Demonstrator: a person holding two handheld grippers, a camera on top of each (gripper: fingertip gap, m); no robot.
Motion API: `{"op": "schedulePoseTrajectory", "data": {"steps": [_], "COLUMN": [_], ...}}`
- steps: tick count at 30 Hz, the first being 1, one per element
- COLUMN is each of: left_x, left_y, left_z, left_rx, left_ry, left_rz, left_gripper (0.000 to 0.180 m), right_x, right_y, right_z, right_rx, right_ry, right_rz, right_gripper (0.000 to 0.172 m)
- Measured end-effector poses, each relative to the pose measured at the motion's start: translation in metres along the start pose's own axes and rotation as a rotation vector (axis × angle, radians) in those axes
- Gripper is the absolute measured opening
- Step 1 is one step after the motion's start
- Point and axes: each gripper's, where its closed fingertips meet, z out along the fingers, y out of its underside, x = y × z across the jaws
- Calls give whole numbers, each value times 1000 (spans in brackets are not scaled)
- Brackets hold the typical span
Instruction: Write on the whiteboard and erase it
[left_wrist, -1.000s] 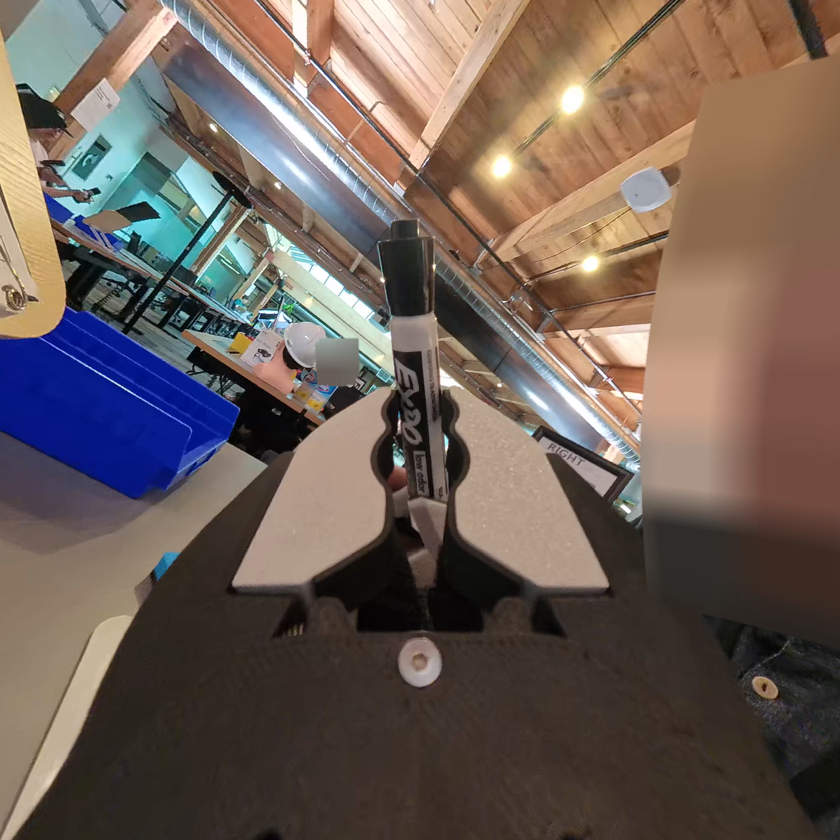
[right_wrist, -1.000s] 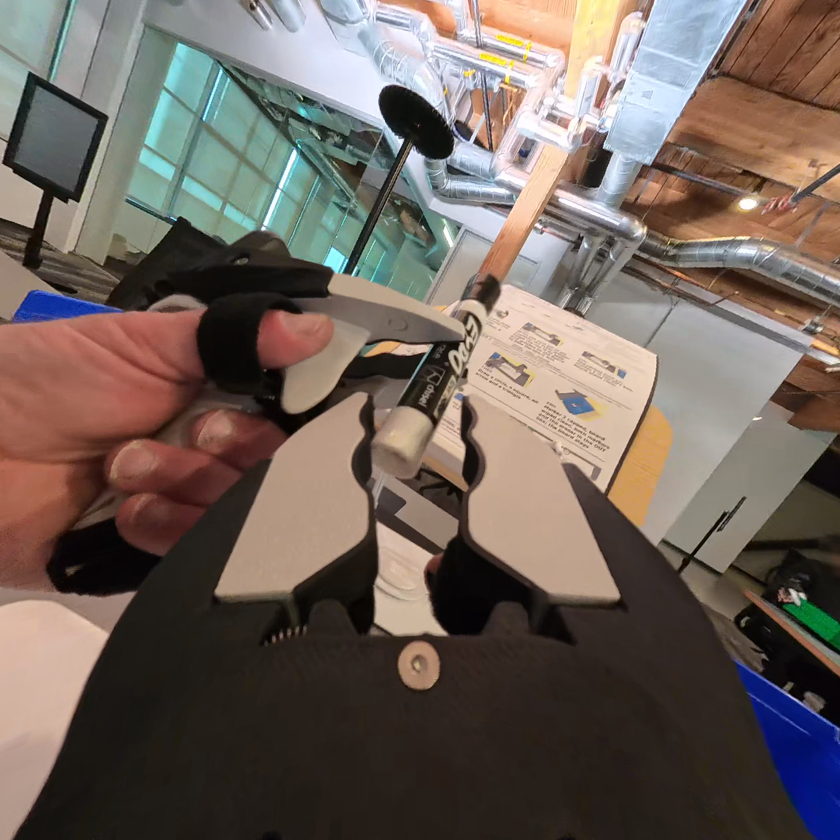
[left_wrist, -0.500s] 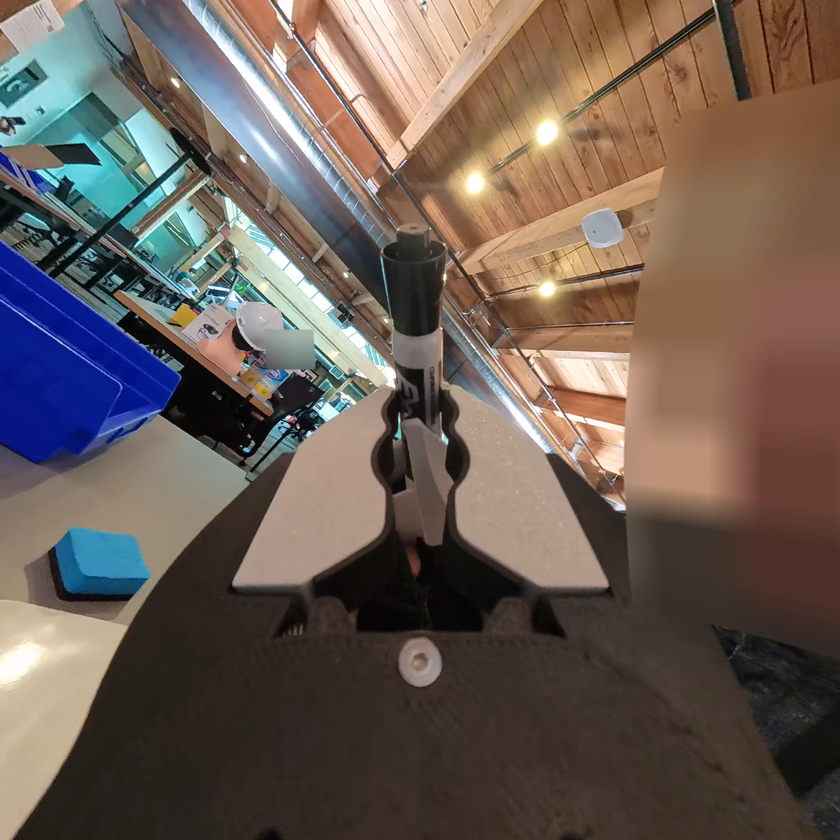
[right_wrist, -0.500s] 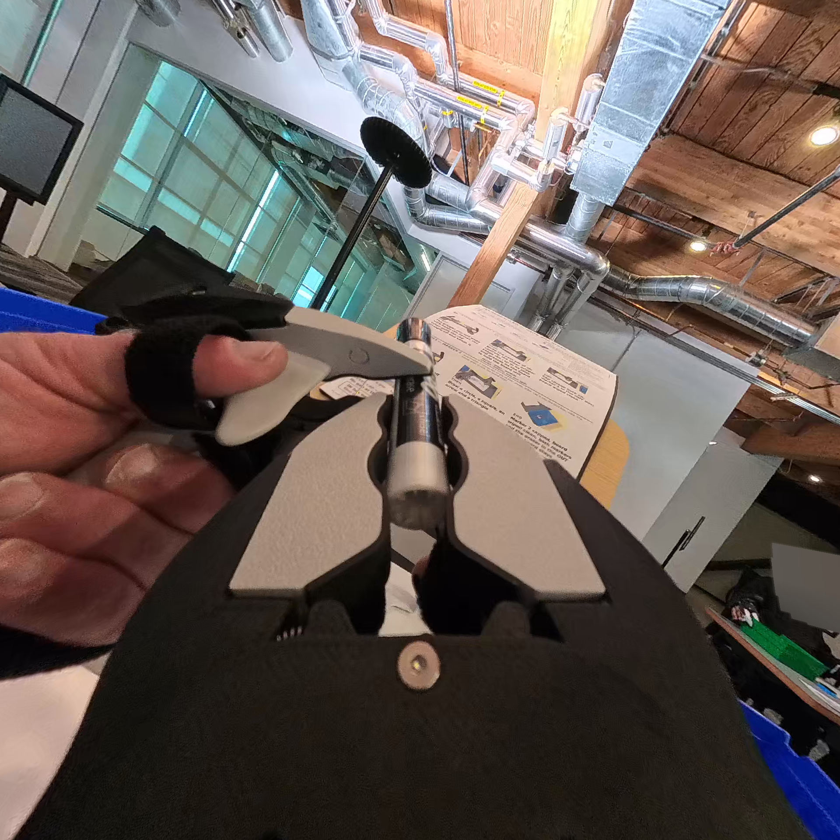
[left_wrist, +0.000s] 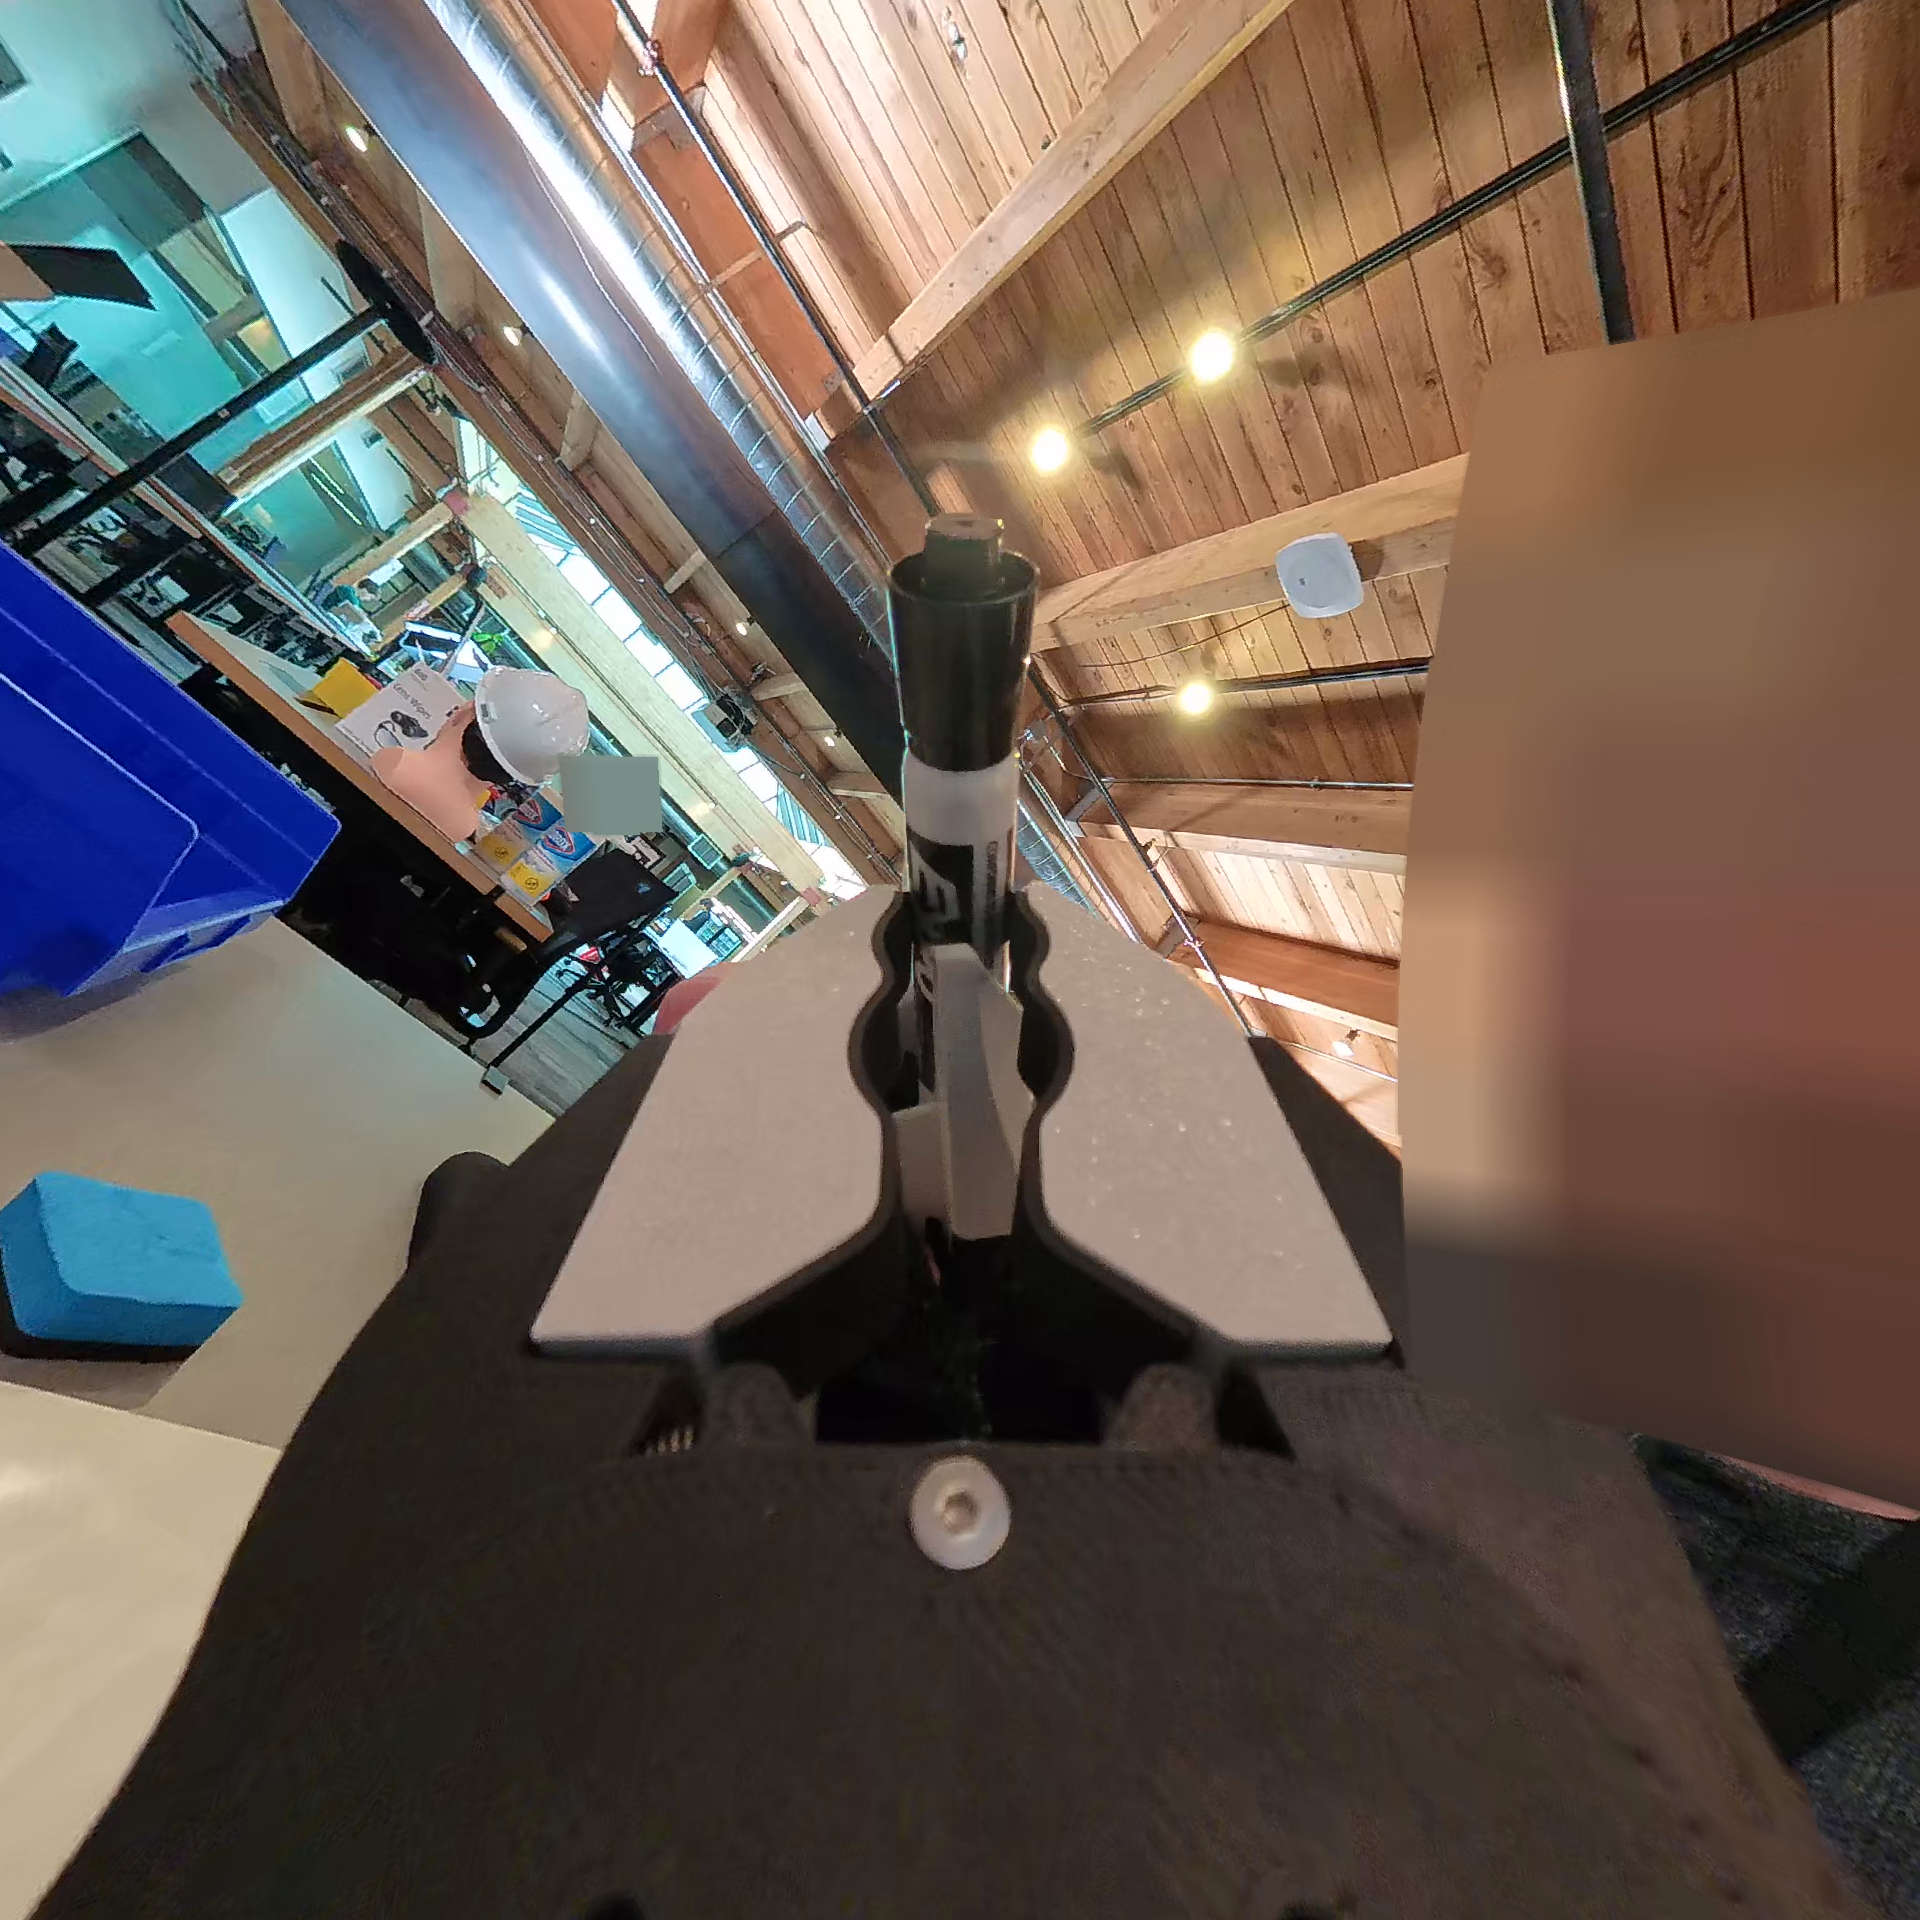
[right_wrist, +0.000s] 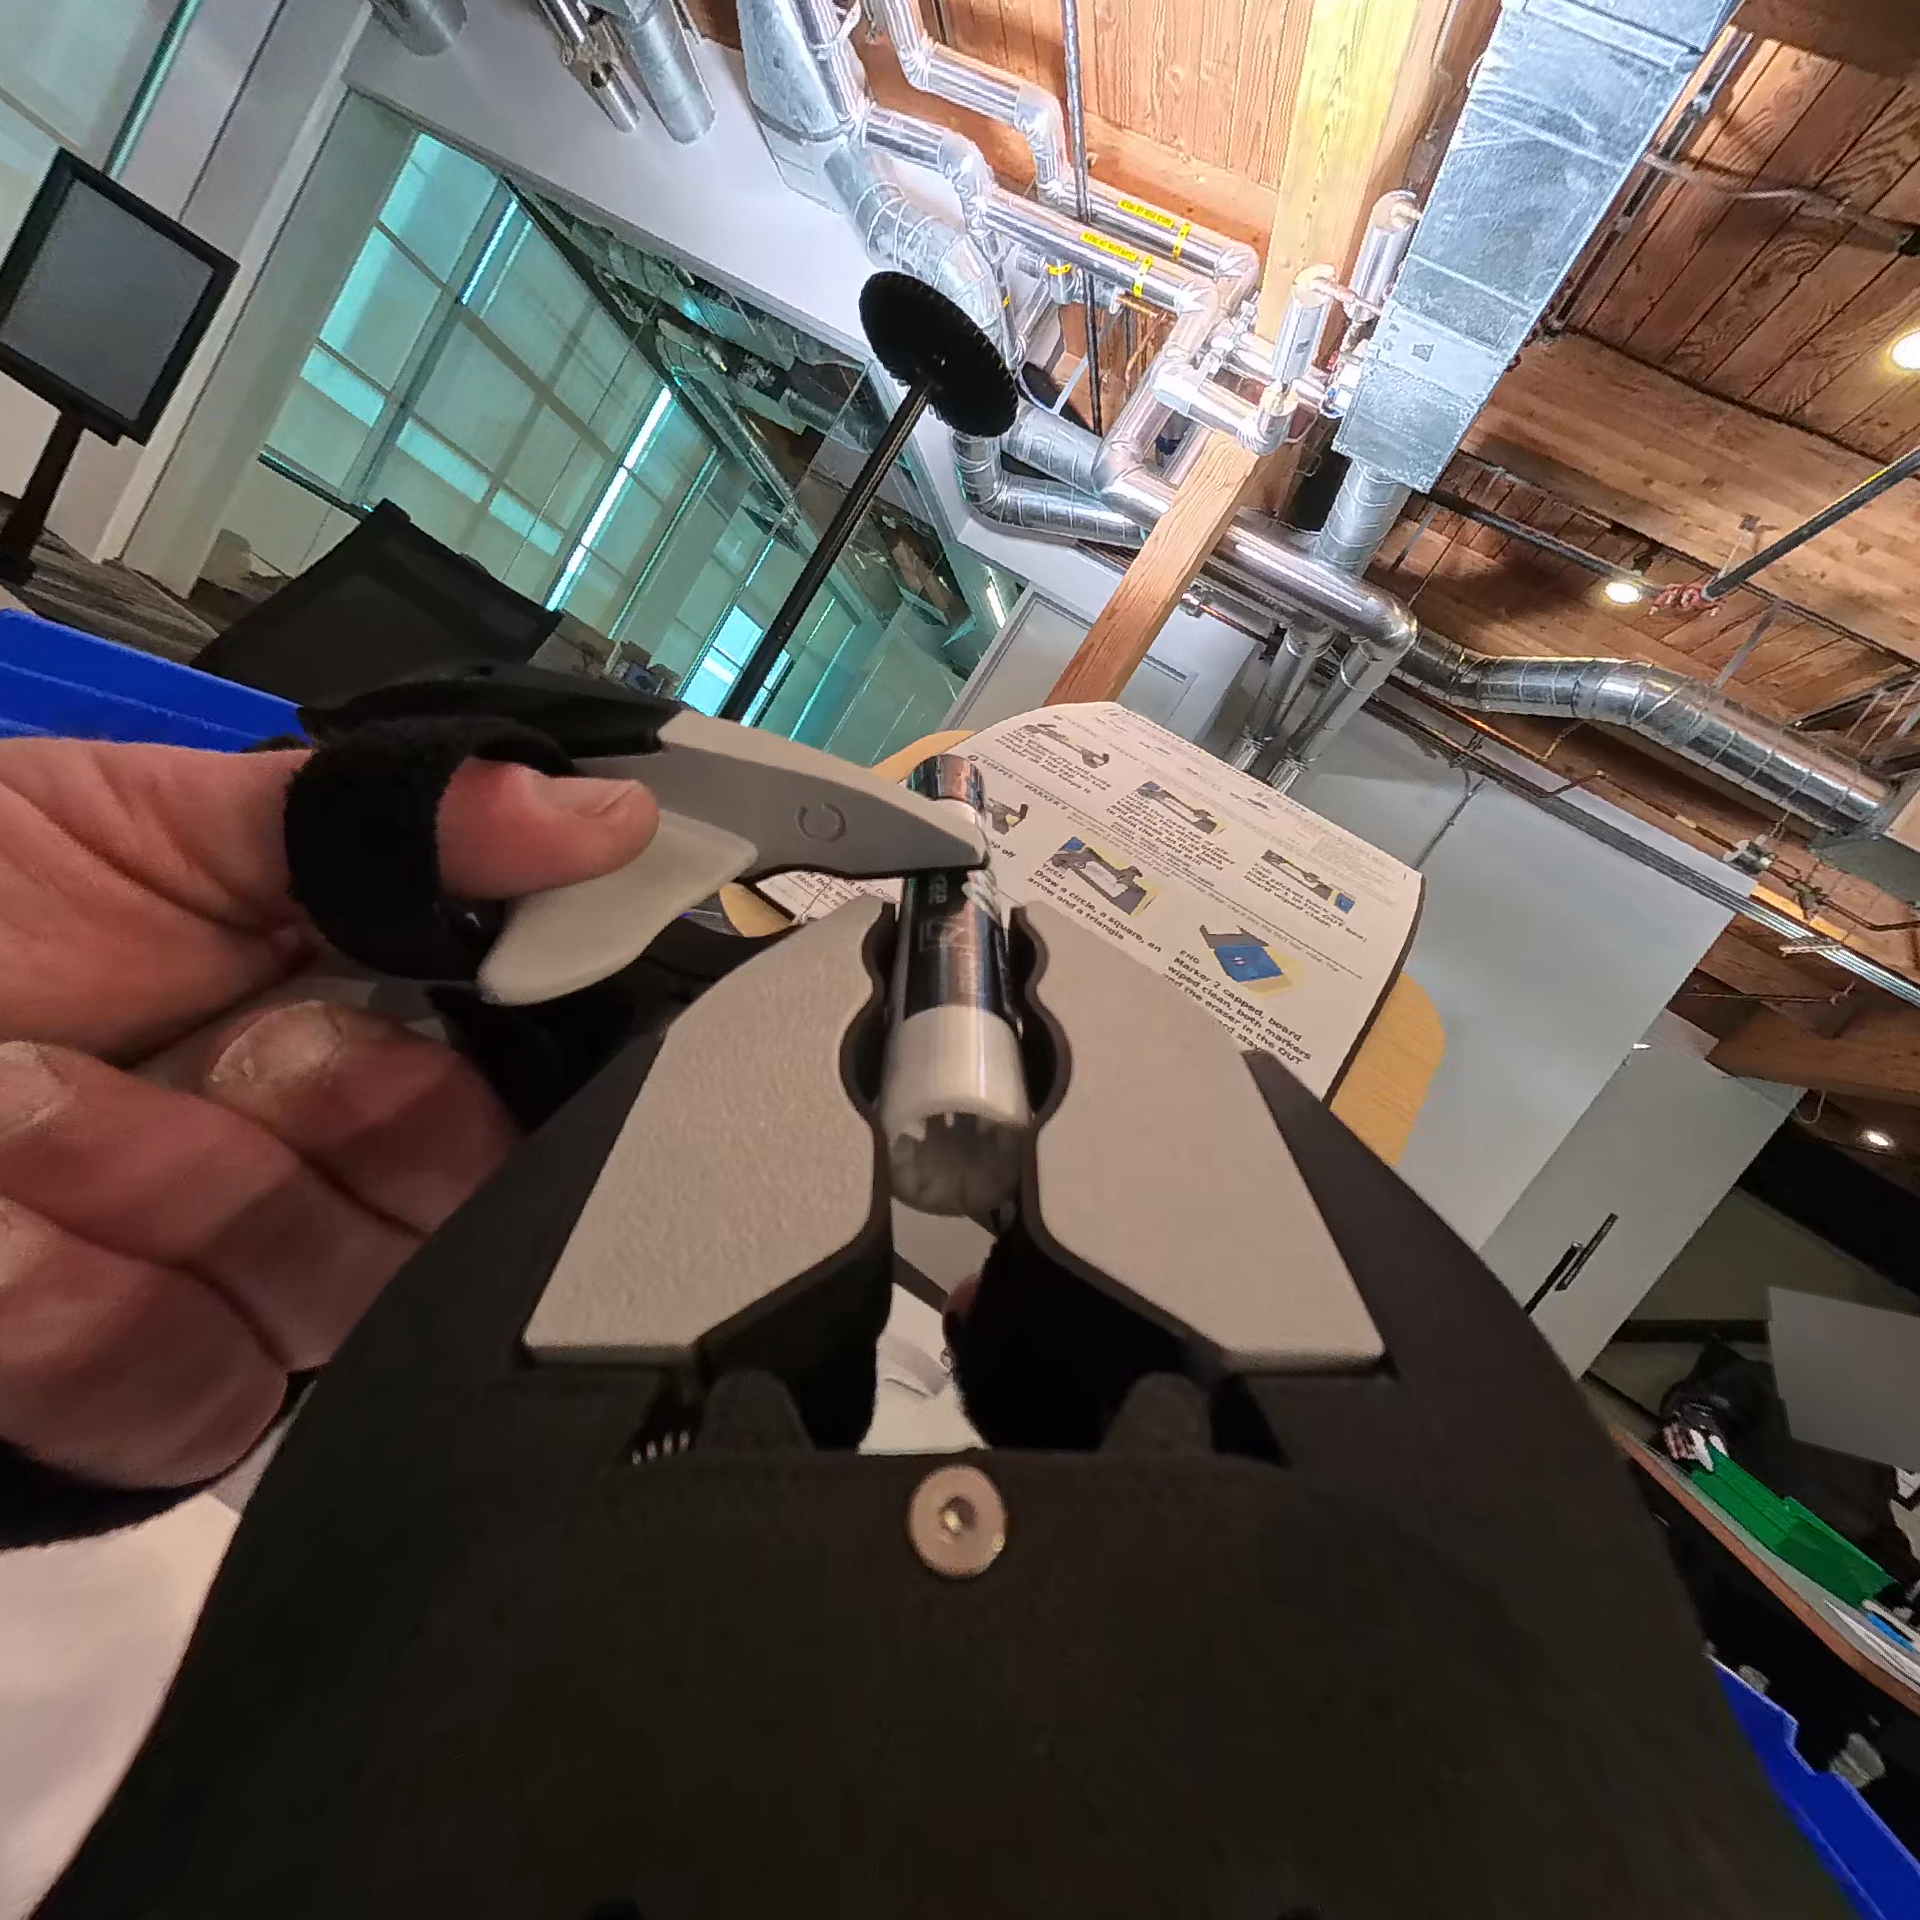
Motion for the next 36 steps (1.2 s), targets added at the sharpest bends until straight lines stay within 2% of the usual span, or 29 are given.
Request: {"op": "schedulePoseTrajectory", "data": {"steps": [7, 9, 11, 14, 19, 22, 24, 25, 27, 36], "left_x": [2, 2, 5, 7, 17, 15, 14, 15, 21, 22], "left_y": [2, -8, -19, -25, 2, 19, 28, 30, 34, 49], "left_z": [2, -2, -7, -8, 3, 5, 7, 7, 8, 8], "left_rx": [-14, -2, -20, -123, -398, -502, -540, -540, -529, -600], "left_ry": [4, -19, -48, -120, -163, -190, -186, -172, -128, -87], "left_rz": [24, 80, 179, 346, 680, 841, 871, 877, 884, 882], "left_gripper": [19, 30, 33, 39, 41, 41, 37, 28, 21, 20], "right_x": [1, 8, 14, 25, 32, 28, 24, 24, 22, 19], "right_y": [-2, -3, -2, -3, -6, -9, -12, -14, -15, -15], "right_z": [-3, -5, -8, -17, -45, -60, -68, -70, -74, -83], "right_rx": [0, 0, -11, -15, 11, 22, 38, 48, 51, 58], "right_ry": [-46, -67, -144, -293, -530, -642, -695, -704, -733, -793], "right_rz": [12, 74, 187, 331, 521, 588, 635, 647, 674, 707], "right_gripper": [20, 20, 21, 20, 20, 21, 21, 21, 21, 20]}}
